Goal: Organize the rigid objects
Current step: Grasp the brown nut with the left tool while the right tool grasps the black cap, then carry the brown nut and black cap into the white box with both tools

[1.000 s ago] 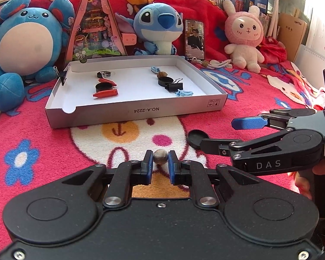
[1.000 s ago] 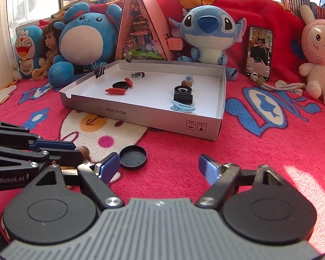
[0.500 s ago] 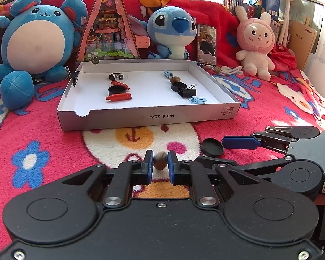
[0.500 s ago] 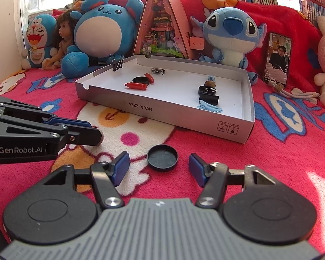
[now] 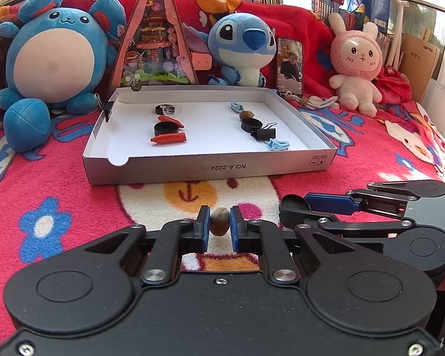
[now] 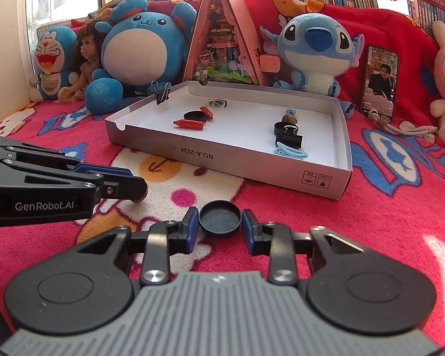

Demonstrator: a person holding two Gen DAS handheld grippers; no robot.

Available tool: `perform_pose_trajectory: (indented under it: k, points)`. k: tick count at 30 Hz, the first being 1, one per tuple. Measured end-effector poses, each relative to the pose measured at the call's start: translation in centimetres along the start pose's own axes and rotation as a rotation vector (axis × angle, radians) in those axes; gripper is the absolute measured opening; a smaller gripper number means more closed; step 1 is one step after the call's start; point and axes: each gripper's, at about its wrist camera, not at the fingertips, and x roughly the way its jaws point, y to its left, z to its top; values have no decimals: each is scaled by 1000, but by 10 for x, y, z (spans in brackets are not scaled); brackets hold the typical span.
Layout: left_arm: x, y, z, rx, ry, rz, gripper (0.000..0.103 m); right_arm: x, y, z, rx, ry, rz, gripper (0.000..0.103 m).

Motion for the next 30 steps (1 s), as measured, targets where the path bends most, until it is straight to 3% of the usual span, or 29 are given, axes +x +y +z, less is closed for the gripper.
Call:
perform_pose_trajectory:
  k: [30]
  points:
    - [1,15,40,-54,-93,20,14,-19,-28,34,98,-79,-86,37]
